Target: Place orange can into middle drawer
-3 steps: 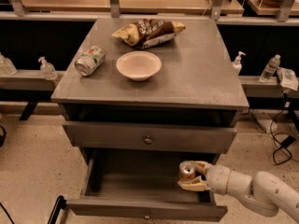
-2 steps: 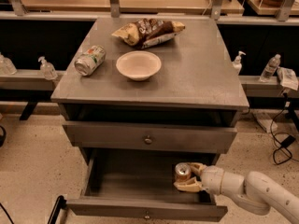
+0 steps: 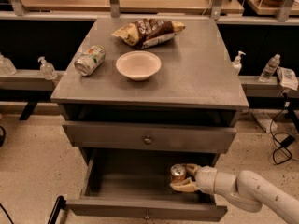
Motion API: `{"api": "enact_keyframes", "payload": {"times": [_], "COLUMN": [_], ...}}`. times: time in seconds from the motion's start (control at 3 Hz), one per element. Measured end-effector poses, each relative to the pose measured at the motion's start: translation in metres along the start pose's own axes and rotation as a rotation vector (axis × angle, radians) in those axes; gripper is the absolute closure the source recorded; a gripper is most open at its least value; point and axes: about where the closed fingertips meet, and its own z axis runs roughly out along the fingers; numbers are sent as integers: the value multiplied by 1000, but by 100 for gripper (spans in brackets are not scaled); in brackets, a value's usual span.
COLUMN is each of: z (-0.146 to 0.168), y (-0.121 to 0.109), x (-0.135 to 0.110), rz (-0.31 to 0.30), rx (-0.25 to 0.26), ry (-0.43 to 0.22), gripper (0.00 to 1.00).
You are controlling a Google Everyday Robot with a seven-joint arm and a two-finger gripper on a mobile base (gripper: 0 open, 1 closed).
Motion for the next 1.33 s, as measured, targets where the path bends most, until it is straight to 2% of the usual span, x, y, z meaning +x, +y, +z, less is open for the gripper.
{"api": "enact_keyframes", "payload": {"times": [1.0,1.33], "z": [11,11], "y": [-4,-4], "x": [25,25], "rz": [12,11], "rx": [-16,-17], "ry": [69,70], "gripper": [100,100]}}
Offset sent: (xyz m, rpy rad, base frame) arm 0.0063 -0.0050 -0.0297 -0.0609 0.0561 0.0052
